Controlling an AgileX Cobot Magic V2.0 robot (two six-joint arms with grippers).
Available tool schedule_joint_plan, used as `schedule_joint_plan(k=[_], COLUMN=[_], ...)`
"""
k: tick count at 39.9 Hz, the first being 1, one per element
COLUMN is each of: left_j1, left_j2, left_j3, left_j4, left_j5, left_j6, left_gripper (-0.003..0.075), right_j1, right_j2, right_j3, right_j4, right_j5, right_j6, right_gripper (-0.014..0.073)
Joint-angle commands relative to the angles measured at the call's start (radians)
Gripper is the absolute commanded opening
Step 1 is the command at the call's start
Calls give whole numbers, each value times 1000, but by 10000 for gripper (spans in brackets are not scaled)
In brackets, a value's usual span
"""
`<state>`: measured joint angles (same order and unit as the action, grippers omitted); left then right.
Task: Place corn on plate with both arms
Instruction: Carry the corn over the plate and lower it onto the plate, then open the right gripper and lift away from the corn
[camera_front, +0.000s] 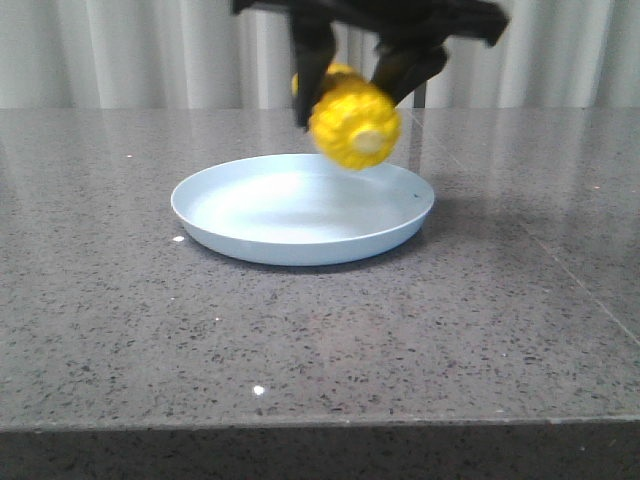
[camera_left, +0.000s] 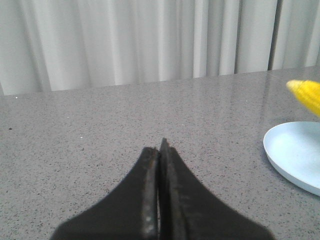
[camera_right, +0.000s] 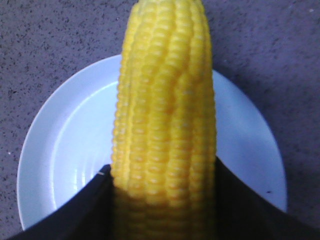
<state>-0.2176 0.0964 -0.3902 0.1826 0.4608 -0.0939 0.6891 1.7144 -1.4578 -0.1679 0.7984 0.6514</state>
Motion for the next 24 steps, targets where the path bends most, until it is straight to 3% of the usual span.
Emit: schedule_joint_plan(k=[1,10,18,24], left_j1=[0,0,0,0], left_j2=[9,9,9,9], left_j3=[-26,-26,-26,-26], left_j4=[5,5,5,5], left_j5=[-84,-84,-84,-84], left_j6=[-1,-1,-1,-1], left_gripper=[-20,-20,-20,-20], right_j1=[11,11,11,10], right_j2=[-9,21,21,13], right_j3=[-41,-41,-41,-47], right_j4=[-19,67,77,74], right_j5=[-35,-35,-32,-28], right_j6=[48,54,54,54], right_gripper=[164,280,531,582])
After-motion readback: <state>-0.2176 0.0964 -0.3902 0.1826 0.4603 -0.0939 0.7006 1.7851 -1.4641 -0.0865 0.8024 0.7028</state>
